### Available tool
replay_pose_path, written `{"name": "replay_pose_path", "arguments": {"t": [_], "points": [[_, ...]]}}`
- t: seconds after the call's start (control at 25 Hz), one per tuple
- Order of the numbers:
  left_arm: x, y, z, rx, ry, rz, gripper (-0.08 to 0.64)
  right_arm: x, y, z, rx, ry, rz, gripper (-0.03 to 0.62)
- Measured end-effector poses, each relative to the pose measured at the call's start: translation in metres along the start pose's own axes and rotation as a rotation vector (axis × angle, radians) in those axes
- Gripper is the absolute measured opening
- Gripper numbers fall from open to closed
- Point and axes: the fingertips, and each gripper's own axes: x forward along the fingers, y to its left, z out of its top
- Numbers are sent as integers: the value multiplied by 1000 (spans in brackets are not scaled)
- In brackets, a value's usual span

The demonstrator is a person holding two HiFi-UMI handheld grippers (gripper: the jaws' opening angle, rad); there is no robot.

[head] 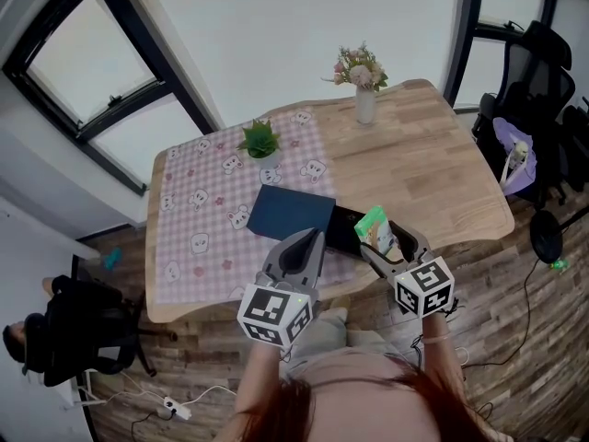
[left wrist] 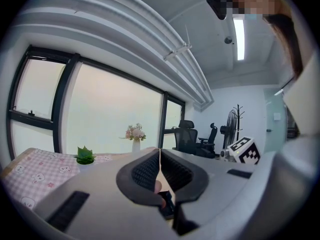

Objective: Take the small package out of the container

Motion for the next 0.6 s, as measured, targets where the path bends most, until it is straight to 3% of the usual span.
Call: {"name": "replay_pose_path", "arguments": {"t": [0.4, 0.6], "points": [[-11, -9, -3, 27, 0, -26, 12, -19, 4, 15, -8, -65, -47, 319], [-7, 2, -2, 43, 0, -73, 12, -14, 8, 25, -21, -85, -111, 319]]}}
